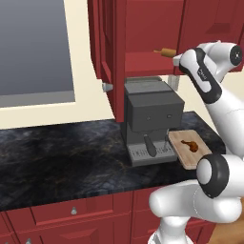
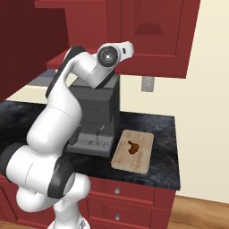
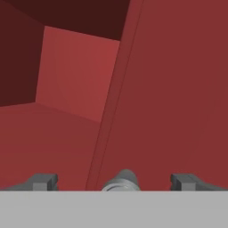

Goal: Open the cabinet, retrieve the rolling pin, and place it next to the meat on the cutting board to prepare for tenderizing.

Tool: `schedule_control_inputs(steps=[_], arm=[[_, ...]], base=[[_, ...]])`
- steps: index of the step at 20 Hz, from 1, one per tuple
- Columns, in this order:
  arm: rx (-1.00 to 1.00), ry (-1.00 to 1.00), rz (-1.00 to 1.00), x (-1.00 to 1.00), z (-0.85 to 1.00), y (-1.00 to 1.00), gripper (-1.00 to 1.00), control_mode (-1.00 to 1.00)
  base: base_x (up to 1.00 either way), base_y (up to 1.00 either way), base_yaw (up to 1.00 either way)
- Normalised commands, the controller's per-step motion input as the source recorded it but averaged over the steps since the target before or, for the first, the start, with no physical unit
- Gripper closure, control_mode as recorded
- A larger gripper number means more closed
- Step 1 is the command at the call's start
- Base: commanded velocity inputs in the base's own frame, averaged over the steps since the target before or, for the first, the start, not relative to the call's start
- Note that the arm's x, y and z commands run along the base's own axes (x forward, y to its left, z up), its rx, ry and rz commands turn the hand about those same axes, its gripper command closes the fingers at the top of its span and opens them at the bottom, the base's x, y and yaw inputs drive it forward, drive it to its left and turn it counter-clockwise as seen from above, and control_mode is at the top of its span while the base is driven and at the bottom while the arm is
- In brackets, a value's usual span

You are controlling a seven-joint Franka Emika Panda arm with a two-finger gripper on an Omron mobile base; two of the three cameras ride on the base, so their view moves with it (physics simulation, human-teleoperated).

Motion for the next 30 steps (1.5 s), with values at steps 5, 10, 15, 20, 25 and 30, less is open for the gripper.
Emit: schedule_control_inputs(steps=[5,10,15,20,25,30], arm=[[0.00,0.03,0.00,0.05,-0.10,0.10,1.00,-1.00],[0.00,0.04,0.00,0.00,-0.01,0.00,1.00,-1.00],[0.00,0.04,0.00,0.03,0.00,0.02,1.00,-1.00],[0.00,0.00,0.02,0.00,0.00,0.04,1.00,-1.00],[0.00,0.00,0.03,0.00,0.00,0.03,1.00,-1.00],[-0.01,0.00,0.00,-0.04,-0.01,0.05,1.00,-1.00]], base=[[0.00,0.00,0.00],[0.00,0.00,0.00],[0.00,0.00,0.00],[0.00,0.00,0.00],[0.00,0.00,0.00],[0.00,0.00,0.00]])
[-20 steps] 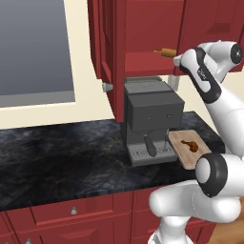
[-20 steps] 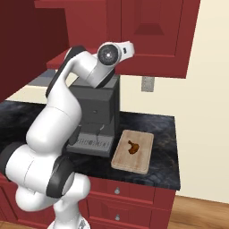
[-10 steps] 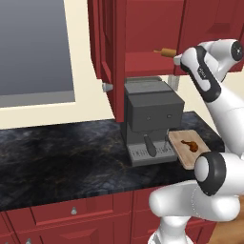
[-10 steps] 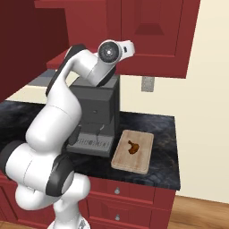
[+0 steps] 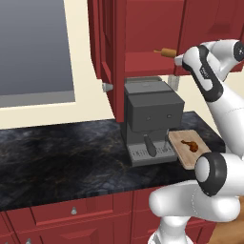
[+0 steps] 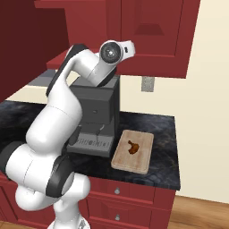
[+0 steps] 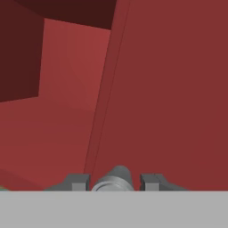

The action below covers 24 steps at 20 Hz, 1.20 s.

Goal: Open the cabinet, retrieve the rolling pin, and place it next to the meat on the cutting board to prepare for tenderizing.

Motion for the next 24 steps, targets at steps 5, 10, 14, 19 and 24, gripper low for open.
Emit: schedule_control_inputs(steps=[5,10,14,19,24], arm=[[0.00,0.04,-0.04,-0.26,0.00,-0.23,1.00,-1.00],[0.00,0.08,-0.08,-0.07,-0.02,-0.71,1.00,-1.00],[0.04,0.04,-0.04,-0.16,-0.05,-1.00,1.00,-1.00],[0.07,0.00,-0.02,-0.36,-0.05,-1.00,1.00,-1.00],[0.08,-0.04,0.00,-0.68,-0.03,-1.00,1.00,-1.00]], base=[[0.00,0.00,0.00],[0.00,0.00,0.00],[0.00,0.00,0.00],[0.00,0.00,0.00],[0.00,0.00,0.00]])
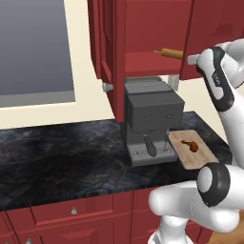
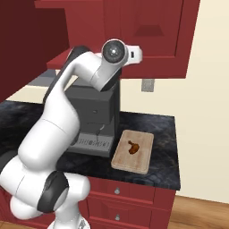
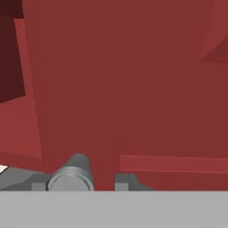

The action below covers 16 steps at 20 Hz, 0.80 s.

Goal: Open the cabinet, retrieve the rolling pin, and place it next to the meat on the cutting board to prepare for tenderizing.

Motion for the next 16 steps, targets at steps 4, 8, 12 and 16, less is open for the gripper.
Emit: schedule_control_inputs(steps=[4,8,12,16], arm=[[0.06,-0.02,0.00,-0.76,-0.05,-1.00,1.00,-1.00],[0.06,-0.02,0.00,-0.61,-0.12,-1.00,1.00,-1.00],[0.05,-0.01,0.00,-0.51,-0.08,-1.00,1.00,-1.00],[0.06,0.00,0.00,-0.49,-0.08,-1.00,1.00,-1.00]], base=[[0.00,0.00,0.00],[0.00,0.00,0.00],[0.00,0.00,0.00],[0.00,0.00,0.00]])
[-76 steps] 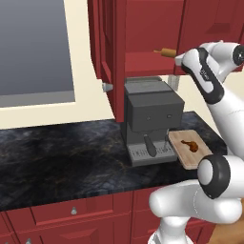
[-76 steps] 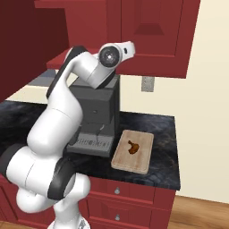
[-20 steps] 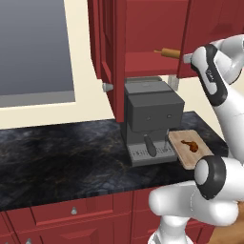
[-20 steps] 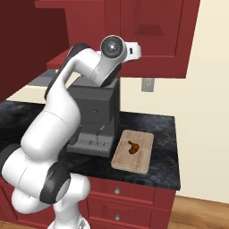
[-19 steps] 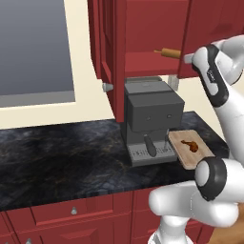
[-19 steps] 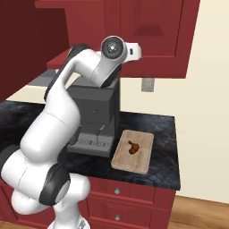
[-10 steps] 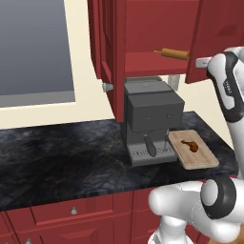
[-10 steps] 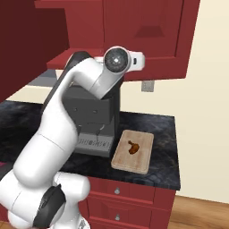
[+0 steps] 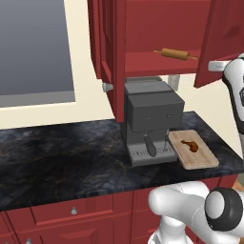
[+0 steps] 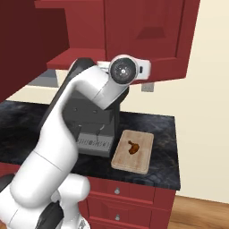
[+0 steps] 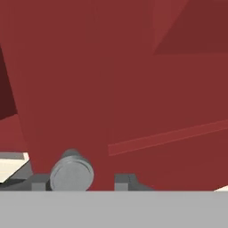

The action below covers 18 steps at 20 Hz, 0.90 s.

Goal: Open the cabinet, retrieve the rolling pin, and place it next to the meat on the cutting board to prepare for tenderizing.

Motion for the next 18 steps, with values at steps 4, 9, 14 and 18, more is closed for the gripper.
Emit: schedule_control_inputs(steps=[4,9,14,18], arm=[[0.07,0.00,0.00,-0.45,-0.16,-1.00,1.00,-1.00],[0.02,0.00,0.00,-0.23,-0.20,-0.66,-1.00,-1.00],[0.00,-0.03,0.00,-0.39,-0.09,-0.09,-1.00,-1.00],[-0.01,-0.15,0.01,-0.96,0.00,-0.24,-1.00,-1.00]], base=[[0.00,0.00,0.00],[0.00,0.00,0.00],[0.00,0.00,0.00],[0.00,0.00,0.00]])
